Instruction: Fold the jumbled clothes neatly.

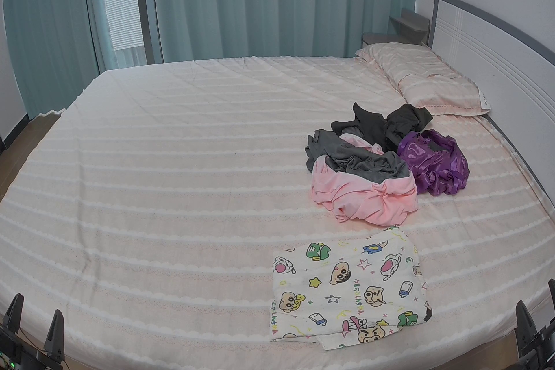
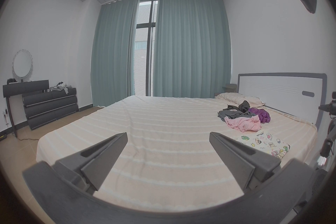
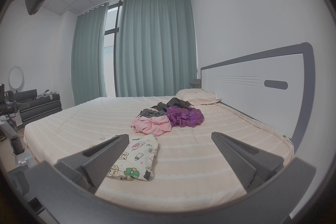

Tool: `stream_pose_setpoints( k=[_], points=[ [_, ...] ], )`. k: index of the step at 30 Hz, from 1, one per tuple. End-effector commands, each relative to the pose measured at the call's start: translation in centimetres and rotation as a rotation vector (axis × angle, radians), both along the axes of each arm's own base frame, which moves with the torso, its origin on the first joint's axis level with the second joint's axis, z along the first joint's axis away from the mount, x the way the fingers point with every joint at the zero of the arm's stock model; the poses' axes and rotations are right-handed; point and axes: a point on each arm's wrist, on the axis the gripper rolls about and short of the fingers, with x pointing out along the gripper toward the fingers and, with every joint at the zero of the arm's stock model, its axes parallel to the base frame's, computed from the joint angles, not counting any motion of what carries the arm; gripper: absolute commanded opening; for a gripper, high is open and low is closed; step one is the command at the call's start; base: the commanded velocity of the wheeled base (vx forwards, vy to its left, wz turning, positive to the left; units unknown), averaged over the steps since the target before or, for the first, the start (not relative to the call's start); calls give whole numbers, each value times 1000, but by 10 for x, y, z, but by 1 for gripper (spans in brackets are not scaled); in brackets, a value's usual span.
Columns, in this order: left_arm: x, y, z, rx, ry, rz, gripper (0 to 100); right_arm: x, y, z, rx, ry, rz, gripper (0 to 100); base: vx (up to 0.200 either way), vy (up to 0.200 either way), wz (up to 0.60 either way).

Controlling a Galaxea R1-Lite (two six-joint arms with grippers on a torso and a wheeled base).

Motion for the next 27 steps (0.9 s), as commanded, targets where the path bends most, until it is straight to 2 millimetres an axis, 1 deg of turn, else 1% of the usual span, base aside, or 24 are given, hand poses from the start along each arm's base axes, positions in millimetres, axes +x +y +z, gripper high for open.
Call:
stream_pose_setpoints(
  k=[1, 8, 13, 27],
  points=[
    [0, 0, -5, 6, 3, -2, 100, 0, 0, -5, 0, 4, 1, 100, 0, 0, 0],
    [0, 0, -5, 12, 3, -14, 100, 0, 0, -5, -1, 4, 1, 100, 0, 0, 0],
    [0, -2, -5, 40, 5, -76, 100, 0, 0, -5, -4, 4, 1, 100, 0, 0, 0],
    [0, -2, -5, 28, 5, -76, 100, 0, 0, -5, 0, 4, 1, 100, 0, 0, 0]
  ],
)
